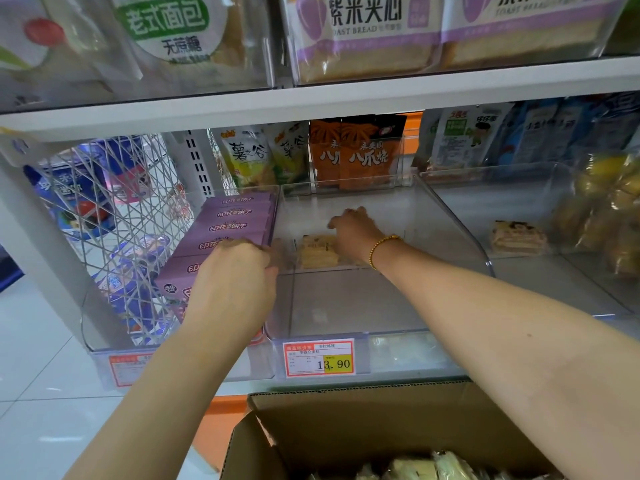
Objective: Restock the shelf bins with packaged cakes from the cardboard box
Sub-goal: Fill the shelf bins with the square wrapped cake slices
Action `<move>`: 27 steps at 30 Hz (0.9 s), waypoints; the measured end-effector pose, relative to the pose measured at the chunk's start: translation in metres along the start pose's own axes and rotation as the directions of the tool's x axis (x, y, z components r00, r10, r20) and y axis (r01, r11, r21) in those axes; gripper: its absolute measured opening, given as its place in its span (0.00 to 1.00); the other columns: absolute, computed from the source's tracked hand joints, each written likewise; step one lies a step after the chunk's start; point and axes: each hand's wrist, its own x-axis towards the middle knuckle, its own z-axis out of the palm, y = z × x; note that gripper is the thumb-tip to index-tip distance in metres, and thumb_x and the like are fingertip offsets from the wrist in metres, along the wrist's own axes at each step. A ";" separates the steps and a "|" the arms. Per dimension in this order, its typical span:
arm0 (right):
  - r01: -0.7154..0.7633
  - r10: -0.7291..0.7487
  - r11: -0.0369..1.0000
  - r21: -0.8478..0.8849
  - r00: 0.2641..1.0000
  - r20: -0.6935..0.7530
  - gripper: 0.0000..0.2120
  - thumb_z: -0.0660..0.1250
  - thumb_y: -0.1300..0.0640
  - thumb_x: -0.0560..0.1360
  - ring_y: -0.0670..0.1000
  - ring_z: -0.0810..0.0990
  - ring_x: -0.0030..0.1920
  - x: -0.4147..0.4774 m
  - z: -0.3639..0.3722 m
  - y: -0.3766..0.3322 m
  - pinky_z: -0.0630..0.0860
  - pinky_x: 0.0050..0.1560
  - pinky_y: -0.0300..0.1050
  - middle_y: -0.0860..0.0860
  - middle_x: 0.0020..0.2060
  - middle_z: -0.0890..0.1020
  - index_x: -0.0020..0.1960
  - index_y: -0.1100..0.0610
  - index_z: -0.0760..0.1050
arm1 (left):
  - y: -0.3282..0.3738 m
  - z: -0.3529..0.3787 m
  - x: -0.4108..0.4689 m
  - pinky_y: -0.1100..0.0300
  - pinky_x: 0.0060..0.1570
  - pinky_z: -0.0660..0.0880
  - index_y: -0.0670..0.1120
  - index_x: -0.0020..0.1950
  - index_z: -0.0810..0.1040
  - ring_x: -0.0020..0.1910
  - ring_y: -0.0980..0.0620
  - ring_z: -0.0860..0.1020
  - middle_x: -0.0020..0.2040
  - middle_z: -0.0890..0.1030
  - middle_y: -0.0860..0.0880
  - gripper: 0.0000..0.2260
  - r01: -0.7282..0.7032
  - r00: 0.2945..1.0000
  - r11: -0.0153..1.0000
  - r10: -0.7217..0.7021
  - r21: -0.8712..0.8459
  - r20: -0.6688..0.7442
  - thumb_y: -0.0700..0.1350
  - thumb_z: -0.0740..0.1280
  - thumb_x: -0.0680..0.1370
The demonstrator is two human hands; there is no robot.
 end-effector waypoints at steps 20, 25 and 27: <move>0.344 -0.348 0.919 0.195 0.937 -0.013 0.23 0.67 0.67 0.72 0.59 0.77 0.54 0.001 0.015 -0.012 0.76 0.55 0.52 0.56 0.65 0.67 0.65 0.50 0.71 | 0.005 -0.007 -0.001 0.55 0.47 0.68 0.43 0.51 0.80 0.53 0.43 0.74 0.51 0.79 0.43 0.10 0.042 0.996 0.997 -0.046 0.060 0.074 0.46 0.62 0.79; -0.137 0.137 0.990 0.021 0.990 -0.013 0.22 0.69 0.51 0.75 0.58 0.77 0.58 -0.007 -0.011 0.024 0.74 0.54 0.47 0.58 0.60 0.76 0.65 0.60 0.71 | 0.006 -0.009 -0.001 0.54 0.47 0.69 0.43 0.52 0.80 0.54 0.43 0.74 0.51 0.78 0.43 0.10 0.048 0.995 0.996 -0.055 0.078 0.087 0.47 0.62 0.79; -0.308 0.309 0.951 -0.020 0.945 0.111 0.32 0.66 0.38 0.74 0.58 0.76 0.61 -0.009 -0.018 0.038 0.73 0.55 0.46 0.58 0.63 0.76 0.67 0.60 0.69 | 0.006 -0.009 0.000 0.55 0.47 0.69 0.43 0.52 0.80 0.53 0.43 0.74 0.51 0.78 0.43 0.10 0.052 0.994 0.996 -0.058 0.073 0.092 0.47 0.62 0.79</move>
